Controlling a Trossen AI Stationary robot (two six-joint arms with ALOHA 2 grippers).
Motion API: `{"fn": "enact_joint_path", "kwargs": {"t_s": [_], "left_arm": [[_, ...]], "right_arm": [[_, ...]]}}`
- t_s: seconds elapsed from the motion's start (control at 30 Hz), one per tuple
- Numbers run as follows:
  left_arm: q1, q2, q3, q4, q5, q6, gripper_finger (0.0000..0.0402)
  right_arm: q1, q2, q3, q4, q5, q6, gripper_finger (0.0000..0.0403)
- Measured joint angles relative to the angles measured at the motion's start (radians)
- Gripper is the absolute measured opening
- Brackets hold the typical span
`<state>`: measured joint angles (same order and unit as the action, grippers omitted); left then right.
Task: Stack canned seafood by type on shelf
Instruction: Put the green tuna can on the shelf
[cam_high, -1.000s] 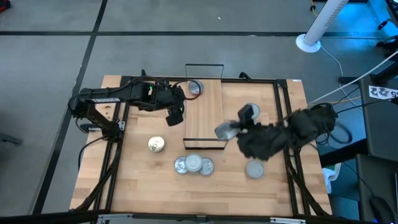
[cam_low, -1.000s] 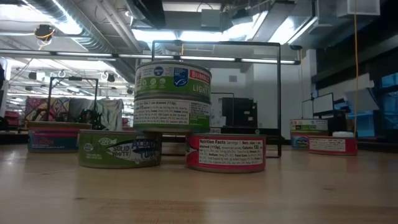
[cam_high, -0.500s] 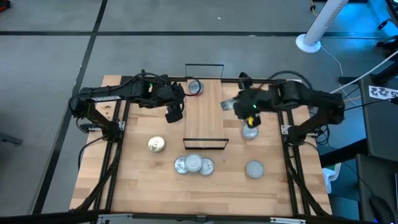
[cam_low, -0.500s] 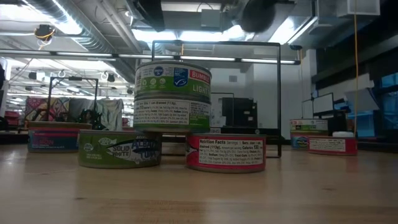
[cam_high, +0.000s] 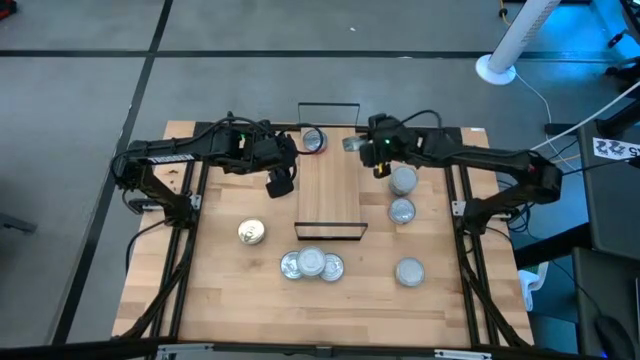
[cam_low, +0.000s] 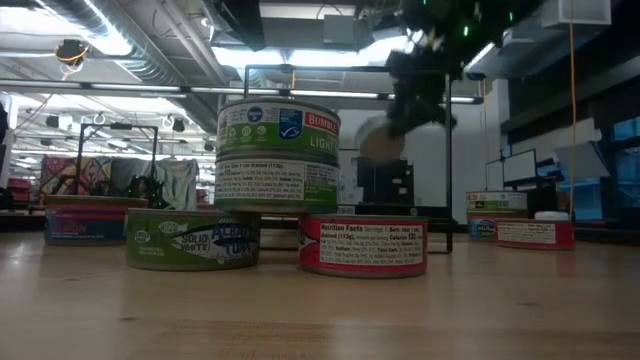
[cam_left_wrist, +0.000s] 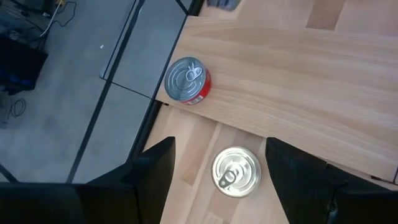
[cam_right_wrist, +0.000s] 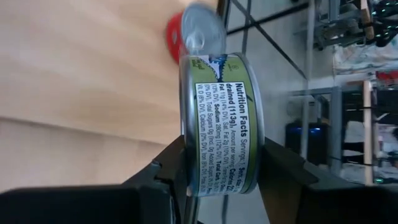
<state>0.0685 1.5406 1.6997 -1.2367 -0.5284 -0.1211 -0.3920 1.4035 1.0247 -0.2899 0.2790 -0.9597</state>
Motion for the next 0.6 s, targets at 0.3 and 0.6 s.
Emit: {"fn": "enact_joint_path", "kwargs": {"t_s": [0.3, 0.6], "left_arm": [[0.0, 0.0, 0.0, 0.0, 0.0, -0.003, 0.0246], [0.0, 0.0, 0.0, 0.0, 0.0, -0.003, 0.0246]], "right_arm": [[-0.063, 0.094, -0.121, 0.247, -0.008, -0.101, 0.0146], [-0.059, 0.224, -0.12, 0.435, 0.037, -0.116, 0.0146]]}}
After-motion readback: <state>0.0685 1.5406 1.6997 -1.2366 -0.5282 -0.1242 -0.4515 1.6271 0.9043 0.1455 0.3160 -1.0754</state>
